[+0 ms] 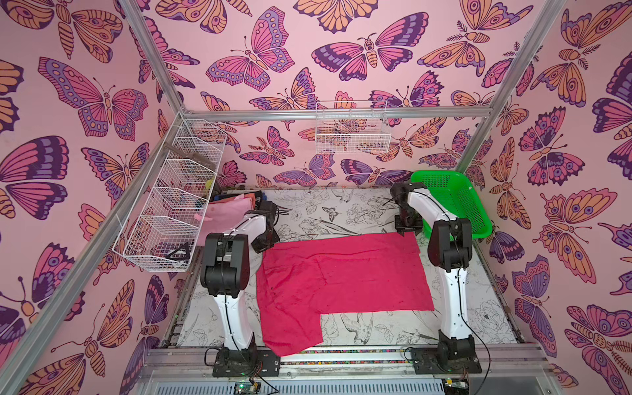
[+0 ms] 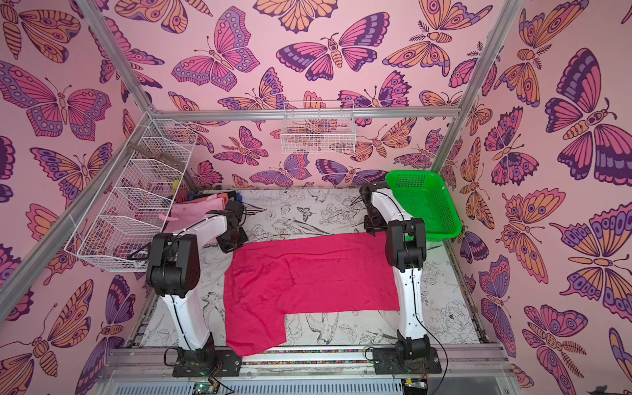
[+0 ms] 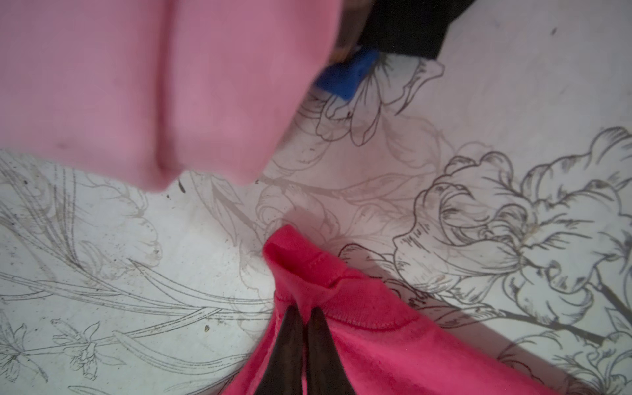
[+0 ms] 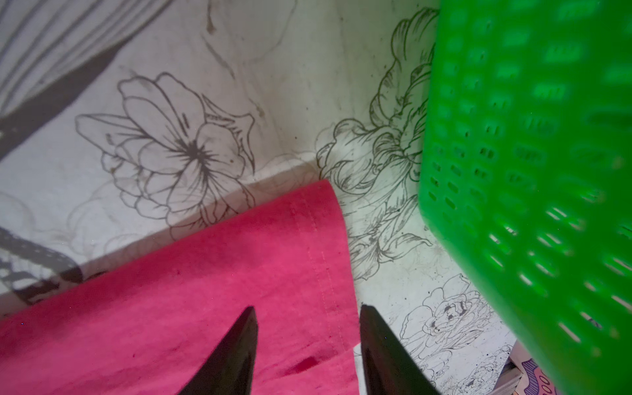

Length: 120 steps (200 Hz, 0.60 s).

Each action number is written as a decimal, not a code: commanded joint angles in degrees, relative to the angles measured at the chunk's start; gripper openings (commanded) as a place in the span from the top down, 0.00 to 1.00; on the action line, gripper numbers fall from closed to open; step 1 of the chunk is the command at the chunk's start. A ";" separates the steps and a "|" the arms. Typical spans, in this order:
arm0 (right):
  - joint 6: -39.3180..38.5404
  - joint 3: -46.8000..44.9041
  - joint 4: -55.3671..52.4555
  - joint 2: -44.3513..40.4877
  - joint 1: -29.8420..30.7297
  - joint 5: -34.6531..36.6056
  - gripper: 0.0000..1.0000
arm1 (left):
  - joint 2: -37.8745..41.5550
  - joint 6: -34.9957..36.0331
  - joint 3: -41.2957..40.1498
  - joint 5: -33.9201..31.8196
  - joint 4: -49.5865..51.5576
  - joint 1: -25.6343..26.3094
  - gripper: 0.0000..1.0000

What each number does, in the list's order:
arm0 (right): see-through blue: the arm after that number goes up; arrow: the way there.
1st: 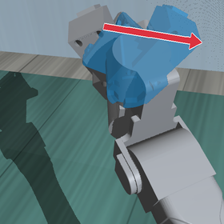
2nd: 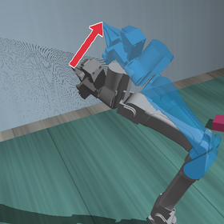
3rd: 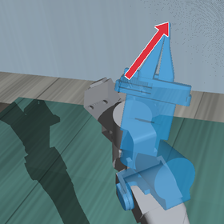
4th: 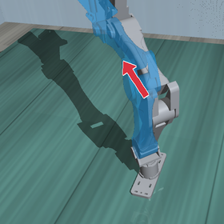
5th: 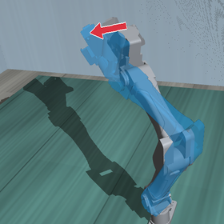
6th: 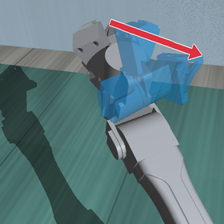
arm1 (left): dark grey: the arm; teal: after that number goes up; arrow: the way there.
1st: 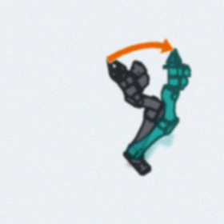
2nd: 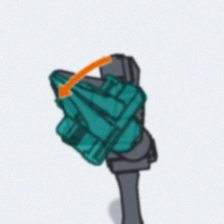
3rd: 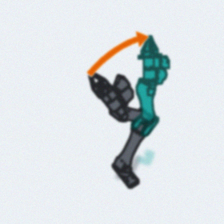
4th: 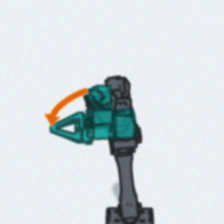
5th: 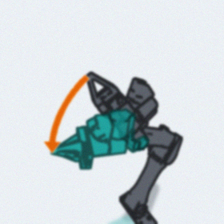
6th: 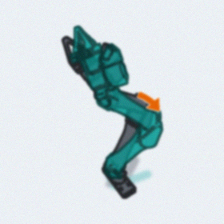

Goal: Fold and stack t-shirts
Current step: Move the T-shirt to the center of the board.

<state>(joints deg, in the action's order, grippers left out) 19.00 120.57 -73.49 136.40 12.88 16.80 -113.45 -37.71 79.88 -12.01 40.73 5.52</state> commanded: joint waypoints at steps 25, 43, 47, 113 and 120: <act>0.00 0.26 -1.21 1.52 -0.23 -0.16 0.43 | 1.57 0.17 1.06 -2.40 1.98 -1.11 0.99; -0.04 0.52 -1.47 1.57 -0.23 -0.11 0.41 | 1.22 0.17 1.25 -2.64 1.98 -1.09 1.00; 0.03 0.66 -1.56 1.59 -0.24 0.01 0.41 | 1.12 0.13 1.32 -2.71 2.00 -1.11 1.00; 0.17 2.29 -2.52 2.38 -0.23 0.50 0.39 | -0.62 0.15 2.87 -3.02 1.90 -1.44 0.99; 0.24 2.44 -2.52 2.57 -0.27 0.44 0.38 | -0.72 0.15 3.13 -3.12 1.90 -1.39 0.99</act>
<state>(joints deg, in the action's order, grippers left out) 19.03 121.27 -74.19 137.29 12.88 16.84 -113.23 -37.74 81.43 -12.51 41.19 4.84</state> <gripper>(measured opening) 0.613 0.076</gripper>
